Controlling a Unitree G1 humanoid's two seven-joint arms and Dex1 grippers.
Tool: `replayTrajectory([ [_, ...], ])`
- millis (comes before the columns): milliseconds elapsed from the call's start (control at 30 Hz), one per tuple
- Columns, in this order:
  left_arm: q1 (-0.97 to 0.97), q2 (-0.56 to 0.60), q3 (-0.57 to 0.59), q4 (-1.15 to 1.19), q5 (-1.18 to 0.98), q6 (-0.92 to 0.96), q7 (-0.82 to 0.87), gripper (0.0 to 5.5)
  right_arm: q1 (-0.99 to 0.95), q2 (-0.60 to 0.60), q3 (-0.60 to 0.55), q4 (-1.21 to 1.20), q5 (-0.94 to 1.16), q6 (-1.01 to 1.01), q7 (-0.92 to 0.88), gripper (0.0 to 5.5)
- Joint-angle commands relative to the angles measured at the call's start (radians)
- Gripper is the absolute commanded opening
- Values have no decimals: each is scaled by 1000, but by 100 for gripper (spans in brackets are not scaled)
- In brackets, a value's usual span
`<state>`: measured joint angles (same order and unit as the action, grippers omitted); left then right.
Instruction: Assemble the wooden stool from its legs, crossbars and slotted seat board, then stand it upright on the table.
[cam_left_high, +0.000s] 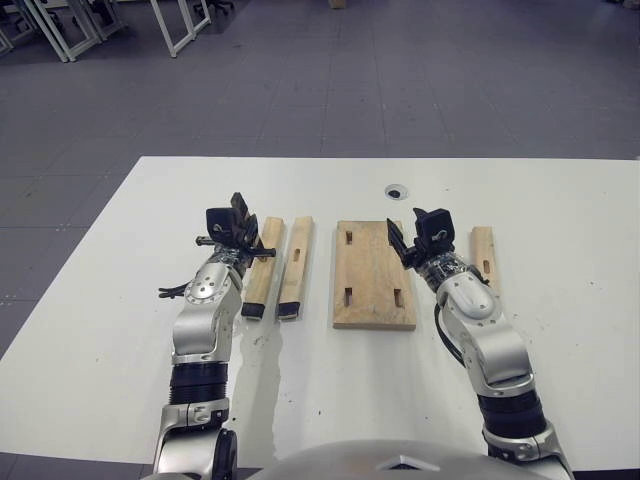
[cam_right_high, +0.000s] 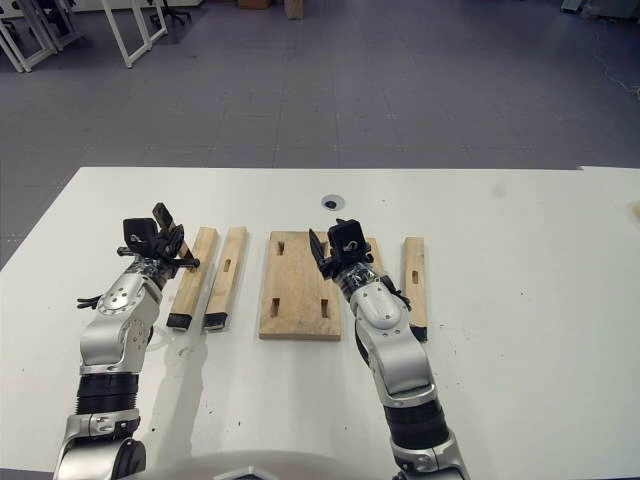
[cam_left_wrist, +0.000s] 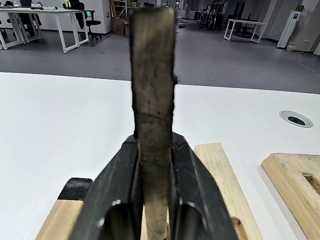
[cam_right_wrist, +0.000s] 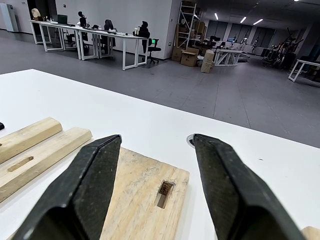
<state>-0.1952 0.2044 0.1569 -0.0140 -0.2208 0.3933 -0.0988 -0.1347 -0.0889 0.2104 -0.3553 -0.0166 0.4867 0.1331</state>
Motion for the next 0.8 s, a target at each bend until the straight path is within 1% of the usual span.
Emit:
replayTrajectory([
  [33, -16, -5, 0, -7, -3, 21, -4, 41, -14, 7, -2, 7, -7, -4, -4, 263],
  [400, 14, -7, -13, 55, 13, -8, -21, 41, -13, 7, -2, 10, -9, -7, -4, 263],
  [567, 35, 17, -24, 181, 46, -77, -53, 41, -16, 6, -5, 10, -8, -8, -2, 263],
  [667, 80, -1, -20, 241, 43, -109, -62, 41, -16, 5, -4, 5, -7, -5, 0, 263],
  [800, 136, -26, -25, 279, 39, -100, -60, 41, -13, 2, -6, -3, -5, 0, 3, 263],
])
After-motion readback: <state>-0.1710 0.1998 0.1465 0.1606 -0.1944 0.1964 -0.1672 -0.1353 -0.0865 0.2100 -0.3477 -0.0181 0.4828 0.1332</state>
